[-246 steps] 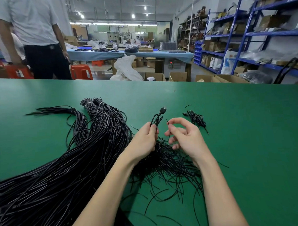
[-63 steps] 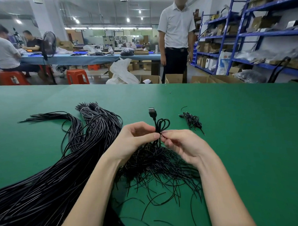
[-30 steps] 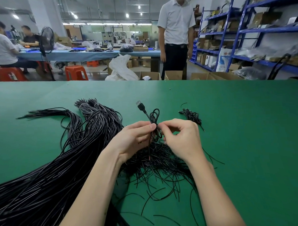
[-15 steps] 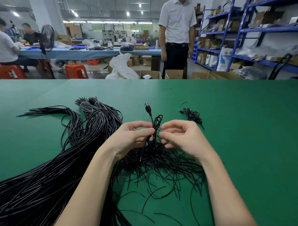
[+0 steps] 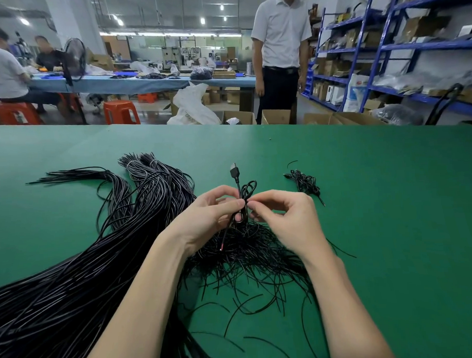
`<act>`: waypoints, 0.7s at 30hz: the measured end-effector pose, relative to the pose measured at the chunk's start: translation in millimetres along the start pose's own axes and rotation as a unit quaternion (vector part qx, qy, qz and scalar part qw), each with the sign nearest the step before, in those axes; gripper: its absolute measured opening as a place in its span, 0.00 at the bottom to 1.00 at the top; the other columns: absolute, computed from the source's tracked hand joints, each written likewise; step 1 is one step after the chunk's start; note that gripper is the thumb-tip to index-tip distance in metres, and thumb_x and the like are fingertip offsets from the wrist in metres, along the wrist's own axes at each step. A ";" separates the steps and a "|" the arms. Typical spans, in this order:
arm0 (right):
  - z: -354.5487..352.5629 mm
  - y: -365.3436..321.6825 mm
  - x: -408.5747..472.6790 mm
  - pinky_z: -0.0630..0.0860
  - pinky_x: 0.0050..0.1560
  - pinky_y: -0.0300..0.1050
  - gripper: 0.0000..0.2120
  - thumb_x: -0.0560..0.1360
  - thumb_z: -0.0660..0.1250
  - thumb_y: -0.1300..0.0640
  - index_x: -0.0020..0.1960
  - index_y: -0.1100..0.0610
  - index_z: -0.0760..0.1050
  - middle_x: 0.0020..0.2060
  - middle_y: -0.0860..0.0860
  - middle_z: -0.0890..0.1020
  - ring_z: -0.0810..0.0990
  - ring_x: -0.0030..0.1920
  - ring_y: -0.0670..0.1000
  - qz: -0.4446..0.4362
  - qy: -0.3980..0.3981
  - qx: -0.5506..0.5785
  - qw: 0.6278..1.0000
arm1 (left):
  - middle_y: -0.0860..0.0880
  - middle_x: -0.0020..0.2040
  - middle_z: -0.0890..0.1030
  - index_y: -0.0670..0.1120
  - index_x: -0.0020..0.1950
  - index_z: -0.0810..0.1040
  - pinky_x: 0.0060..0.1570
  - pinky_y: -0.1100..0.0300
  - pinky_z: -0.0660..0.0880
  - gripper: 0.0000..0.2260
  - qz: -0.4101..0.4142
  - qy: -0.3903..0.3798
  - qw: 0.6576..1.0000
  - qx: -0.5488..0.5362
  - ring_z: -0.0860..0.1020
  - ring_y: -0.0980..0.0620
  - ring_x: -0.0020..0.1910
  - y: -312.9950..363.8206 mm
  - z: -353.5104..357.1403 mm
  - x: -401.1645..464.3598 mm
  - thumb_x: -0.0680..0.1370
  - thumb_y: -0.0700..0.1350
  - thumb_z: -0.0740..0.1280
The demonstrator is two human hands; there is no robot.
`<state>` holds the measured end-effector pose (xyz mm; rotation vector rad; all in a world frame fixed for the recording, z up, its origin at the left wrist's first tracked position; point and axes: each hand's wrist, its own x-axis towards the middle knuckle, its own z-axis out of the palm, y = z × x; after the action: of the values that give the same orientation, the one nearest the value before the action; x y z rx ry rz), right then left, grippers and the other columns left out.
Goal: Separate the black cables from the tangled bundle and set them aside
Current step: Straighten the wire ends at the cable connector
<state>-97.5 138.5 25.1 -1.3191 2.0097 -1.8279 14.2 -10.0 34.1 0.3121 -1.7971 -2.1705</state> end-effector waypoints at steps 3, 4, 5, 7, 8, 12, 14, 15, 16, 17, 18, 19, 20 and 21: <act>0.4 0.6 2.0 0.85 0.46 0.45 0.05 0.75 0.76 0.60 0.46 0.51 0.87 0.38 0.45 0.87 0.87 0.42 0.48 -0.020 -0.002 -0.022 1.000 | 0.50 0.35 0.77 0.45 0.51 0.76 0.33 0.67 0.69 0.06 0.018 0.008 1.000 -0.013 0.74 0.56 0.31 -1.8 1.4 0.5 0.77 0.38 0.70; 0.9 1.3 2.0 0.85 0.45 0.46 0.04 0.75 0.75 0.60 0.46 0.51 0.87 0.38 0.45 0.87 0.87 0.42 0.49 -0.029 0.007 -0.025 0.999 | 0.50 0.35 0.77 0.45 0.51 0.75 0.32 0.67 0.66 0.05 0.019 0.011 1.000 -0.011 0.73 0.56 0.31 -2.1 2.0 0.8 0.78 0.37 0.69; 2.3 2.2 1.9 0.86 0.44 0.47 0.04 0.76 0.75 0.60 0.45 0.52 0.87 0.37 0.45 0.87 0.87 0.41 0.49 -0.039 0.020 -0.029 0.999 | 0.50 0.34 0.77 0.46 0.51 0.75 0.31 0.67 0.64 0.05 0.019 0.014 1.000 -0.005 0.73 0.56 0.31 -2.3 3.2 1.1 0.79 0.37 0.68; 8.5 2.2 1.3 0.85 0.40 0.46 0.05 0.76 0.74 0.61 0.43 0.53 0.85 0.35 0.46 0.86 0.86 0.38 0.49 -0.047 0.060 -0.041 0.996 | 0.51 0.33 0.76 0.46 0.51 0.74 0.26 0.70 0.63 0.05 0.022 0.015 1.000 0.005 0.72 0.58 0.30 -1.9 7.1 1.8 0.81 0.37 0.66; 13.4 1.9 0.7 0.84 0.38 0.44 0.05 0.76 0.74 0.62 0.43 0.54 0.85 0.34 0.47 0.85 0.85 0.36 0.49 -0.032 0.079 -0.034 0.996 | 0.52 0.33 0.76 0.46 0.52 0.73 0.24 0.71 0.62 0.04 0.026 0.014 1.000 0.009 0.72 0.58 0.30 -1.4 8.7 1.8 0.81 0.37 0.66; 21.3 -6.6 6.9 0.79 0.32 0.36 0.06 0.77 0.69 0.69 0.42 0.63 0.82 0.31 0.52 0.83 0.81 0.31 0.47 0.258 0.085 0.339 0.901 | 0.55 0.37 0.78 0.46 0.54 0.73 0.22 0.70 0.61 0.04 0.044 0.006 0.998 0.040 0.73 0.58 0.30 0.3 10.8 0.2 0.82 0.39 0.66; 17.2 -8.9 8.8 0.79 0.31 0.35 0.04 0.77 0.69 0.70 0.44 0.65 0.81 0.33 0.55 0.83 0.81 0.30 0.46 0.312 0.064 0.423 0.848 | 0.55 0.37 0.78 0.46 0.53 0.74 0.22 0.70 0.61 0.04 0.042 0.010 0.998 0.049 0.73 0.58 0.30 0.1 11.0 0.1 0.82 0.39 0.66; 16.5 -8.2 9.3 0.79 0.33 0.35 0.03 0.77 0.70 0.69 0.46 0.64 0.81 0.34 0.55 0.84 0.82 0.31 0.46 0.296 0.058 0.387 0.871 | 0.55 0.35 0.78 0.46 0.53 0.74 0.22 0.70 0.61 0.04 0.039 0.018 0.998 0.042 0.73 0.58 0.29 -0.1 11.0 0.1 0.81 0.38 0.66; 16.3 -7.7 8.0 0.80 0.34 0.36 0.02 0.77 0.71 0.68 0.48 0.62 0.81 0.34 0.55 0.85 0.83 0.32 0.46 0.251 0.059 0.322 0.911 | 0.54 0.33 0.77 0.45 0.53 0.73 0.21 0.70 0.61 0.04 0.035 0.028 0.999 0.027 0.72 0.59 0.29 0.0 11.1 0.3 0.81 0.38 0.66; 15.8 -7.1 5.7 0.81 0.36 0.37 0.04 0.77 0.73 0.66 0.49 0.61 0.81 0.34 0.54 0.86 0.84 0.33 0.47 0.188 0.064 0.244 0.949 | 0.54 0.32 0.76 0.45 0.53 0.73 0.21 0.70 0.61 0.04 0.030 0.038 0.999 0.007 0.72 0.59 0.28 0.1 11.4 1.0 0.81 0.38 0.66; 14.6 -6.0 4.1 0.82 0.37 0.37 0.04 0.76 0.74 0.65 0.49 0.59 0.83 0.34 0.52 0.87 0.85 0.34 0.47 0.127 0.072 0.166 0.975 | 0.53 0.32 0.76 0.44 0.53 0.73 0.20 0.70 0.60 0.04 0.024 0.048 0.998 -0.013 0.72 0.59 0.27 0.6 11.4 1.8 0.81 0.37 0.66; 13.1 -4.4 3.9 0.82 0.39 0.37 0.05 0.75 0.75 0.64 0.49 0.57 0.85 0.36 0.50 0.87 0.86 0.35 0.47 0.076 0.076 0.095 0.990 | 0.53 0.32 0.76 0.44 0.53 0.73 0.19 0.70 0.60 0.04 0.016 0.057 0.998 -0.031 0.72 0.59 0.27 1.0 11.4 2.2 0.81 0.37 0.67; 11.1 -1.8 3.7 0.82 0.40 0.37 0.05 0.74 0.77 0.62 0.50 0.55 0.86 0.37 0.47 0.88 0.87 0.37 0.46 0.030 0.075 0.033 0.996 | 0.53 0.33 0.77 0.44 0.53 0.74 0.19 0.71 0.60 0.04 0.009 0.062 0.997 -0.045 0.72 0.59 0.27 1.6 11.0 2.0 0.81 0.37 0.67; 9.1 1.4 3.1 0.81 0.40 0.35 0.06 0.74 0.78 0.61 0.50 0.53 0.87 0.38 0.45 0.87 0.86 0.38 0.45 -0.012 0.069 -0.017 0.997 | 0.54 0.33 0.78 0.43 0.52 0.74 0.18 0.71 0.59 0.04 0.002 0.063 0.997 -0.054 0.72 0.60 0.27 1.9 10.6 1.8 0.81 0.37 0.67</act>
<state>-94.6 129.5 23.0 -1.2632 2.1103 -1.9547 9.0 -1.3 38.1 0.4087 -1.6063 -2.1833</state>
